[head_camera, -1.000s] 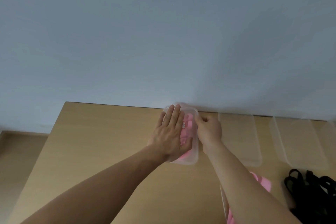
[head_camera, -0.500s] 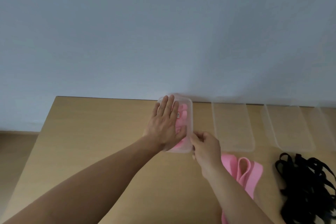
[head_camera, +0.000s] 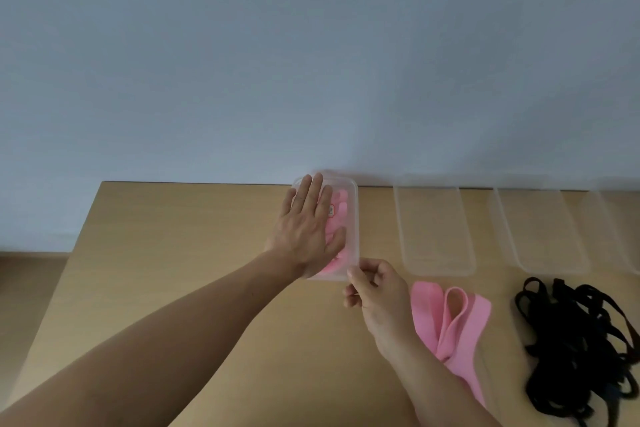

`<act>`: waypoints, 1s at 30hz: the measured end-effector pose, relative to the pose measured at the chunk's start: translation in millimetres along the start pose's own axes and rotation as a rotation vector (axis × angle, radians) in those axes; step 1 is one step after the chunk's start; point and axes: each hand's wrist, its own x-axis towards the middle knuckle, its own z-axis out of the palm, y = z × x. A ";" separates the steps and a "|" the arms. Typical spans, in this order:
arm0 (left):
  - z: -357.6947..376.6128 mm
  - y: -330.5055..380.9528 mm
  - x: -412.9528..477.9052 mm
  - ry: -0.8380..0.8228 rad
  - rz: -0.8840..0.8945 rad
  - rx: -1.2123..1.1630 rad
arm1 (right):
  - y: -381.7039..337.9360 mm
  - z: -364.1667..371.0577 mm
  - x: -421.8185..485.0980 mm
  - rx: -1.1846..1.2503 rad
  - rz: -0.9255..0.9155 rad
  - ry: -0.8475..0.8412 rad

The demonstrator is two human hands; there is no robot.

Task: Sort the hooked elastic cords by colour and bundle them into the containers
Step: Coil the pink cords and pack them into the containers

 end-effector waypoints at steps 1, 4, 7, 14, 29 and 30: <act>-0.2 0.0 0.1 0.003 -0.002 0.004 | -0.5 0.6 -0.9 -0.021 -0.021 -0.016; 0.8 -1.7 0.2 0.005 0.010 -0.011 | -1.7 -0.7 1.5 -0.091 -0.023 -0.062; -1.8 -2.2 -0.8 0.002 0.011 -0.050 | -4.7 -6.4 20.4 -0.203 -0.040 -0.069; -4.1 12.6 -18.2 -0.064 -0.061 -0.043 | -55.4 16.7 76.2 -0.441 -0.121 0.003; 3.8 7.3 -11.7 -0.035 -0.054 -0.023 | -85.5 41.6 114.6 -0.086 0.139 0.011; 3.2 7.9 -11.9 -0.035 -0.058 -0.025 | -83.6 41.2 110.3 -0.084 0.135 0.011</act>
